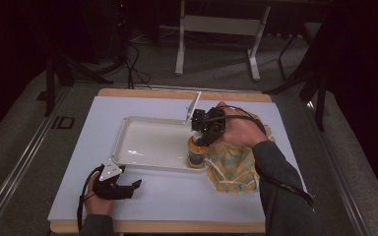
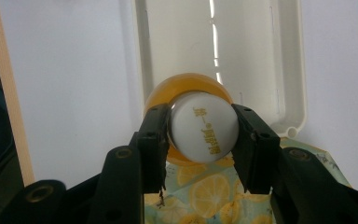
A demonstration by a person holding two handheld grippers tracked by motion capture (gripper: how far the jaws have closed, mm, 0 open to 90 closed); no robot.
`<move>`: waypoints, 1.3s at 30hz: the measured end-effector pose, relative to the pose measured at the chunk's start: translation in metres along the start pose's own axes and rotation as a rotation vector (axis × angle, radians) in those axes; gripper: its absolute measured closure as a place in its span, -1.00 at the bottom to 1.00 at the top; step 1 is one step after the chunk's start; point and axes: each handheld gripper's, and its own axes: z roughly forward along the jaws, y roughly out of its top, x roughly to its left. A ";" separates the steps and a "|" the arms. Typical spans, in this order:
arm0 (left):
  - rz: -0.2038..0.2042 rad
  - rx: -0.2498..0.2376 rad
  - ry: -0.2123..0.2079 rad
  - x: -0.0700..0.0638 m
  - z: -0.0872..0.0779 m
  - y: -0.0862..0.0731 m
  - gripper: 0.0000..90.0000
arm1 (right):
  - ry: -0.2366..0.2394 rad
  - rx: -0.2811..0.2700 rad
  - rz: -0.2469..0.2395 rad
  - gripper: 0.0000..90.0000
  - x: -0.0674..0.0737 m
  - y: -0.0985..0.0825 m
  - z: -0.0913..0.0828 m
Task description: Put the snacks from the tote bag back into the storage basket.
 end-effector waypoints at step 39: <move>-0.001 0.003 0.001 0.000 0.001 0.000 -0.59 | 0.021 0.025 0.013 0.31 0.001 -0.005 0.017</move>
